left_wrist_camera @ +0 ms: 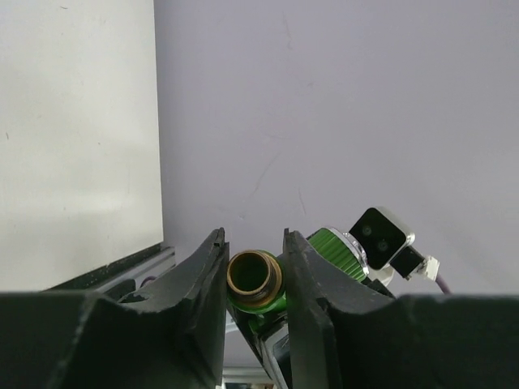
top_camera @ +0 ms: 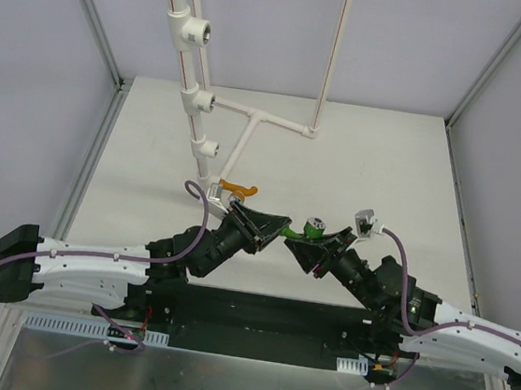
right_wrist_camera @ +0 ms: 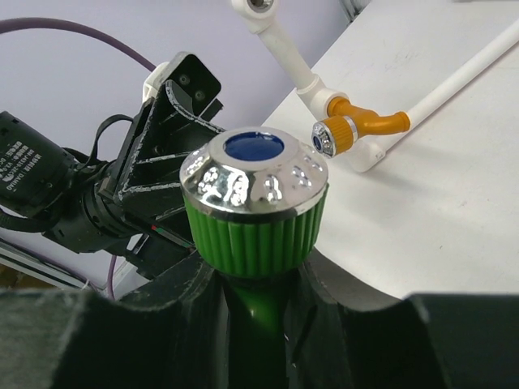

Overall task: Install the water faucets
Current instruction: Pick up the water faucet from the center of the board.

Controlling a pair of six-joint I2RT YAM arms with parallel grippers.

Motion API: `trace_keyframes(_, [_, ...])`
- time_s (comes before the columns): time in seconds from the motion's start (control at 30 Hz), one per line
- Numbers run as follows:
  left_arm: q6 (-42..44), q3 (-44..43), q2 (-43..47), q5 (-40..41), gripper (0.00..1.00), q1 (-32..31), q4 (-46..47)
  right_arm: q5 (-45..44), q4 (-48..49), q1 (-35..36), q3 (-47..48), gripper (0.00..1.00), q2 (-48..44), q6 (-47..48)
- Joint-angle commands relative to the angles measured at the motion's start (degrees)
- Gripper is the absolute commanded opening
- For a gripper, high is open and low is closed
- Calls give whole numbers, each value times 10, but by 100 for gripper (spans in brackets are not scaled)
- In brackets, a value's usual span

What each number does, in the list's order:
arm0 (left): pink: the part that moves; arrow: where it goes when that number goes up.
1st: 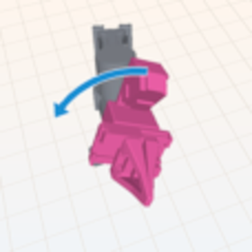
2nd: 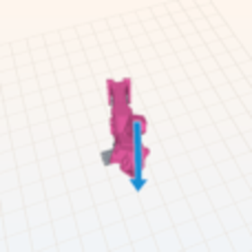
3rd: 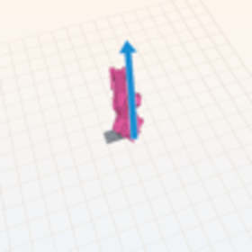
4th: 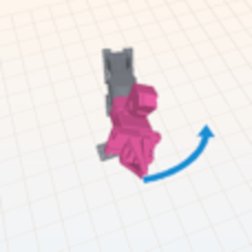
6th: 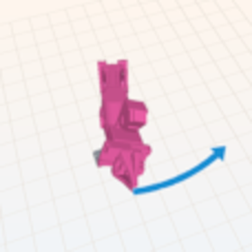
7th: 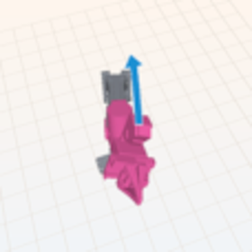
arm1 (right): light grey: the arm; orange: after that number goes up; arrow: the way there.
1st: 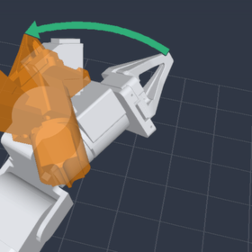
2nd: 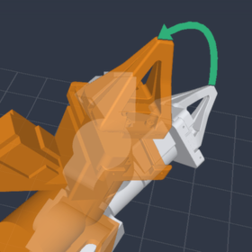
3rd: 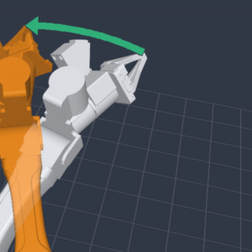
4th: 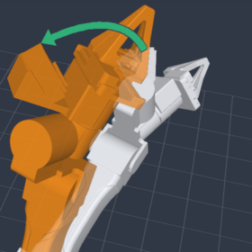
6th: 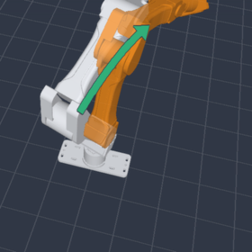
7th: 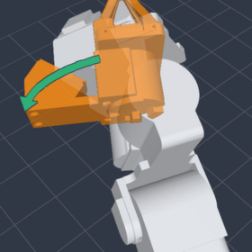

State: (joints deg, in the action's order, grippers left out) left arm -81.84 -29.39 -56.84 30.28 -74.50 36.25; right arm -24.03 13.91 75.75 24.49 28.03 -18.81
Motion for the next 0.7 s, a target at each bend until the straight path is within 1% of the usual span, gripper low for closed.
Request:
trace_keyframes(0.0, [-6,-35,-9,-19,20,1,41,-15,55,1,3,0,-7,17])
trace_keyframes(0.13, [-7,-37,-15,-24,2,2,44,-15,50,0,14,0,4,23])
trace_keyframes(0.17, [-8,-38,-16,-25,0,2,46,-15,47,0,17,1,9,23])
trace_keyframes(0.3, [-7,-39,-19,-28,0,1,47,-11,51,0,19,25,16,22])
trace_keyframes(0.37, [-7,-39,-18,-29,0,3,48,-8,54,1,19,31,16,24])
trace_keyframes(0.43, [-8,-37,-16,-29,0,1,48,-8,59,0,18,35,13,26])
trace_keyframes(0.67, [-10,-35,-13,-28,0,2,45,-19,73,1,9,39,-2,33])
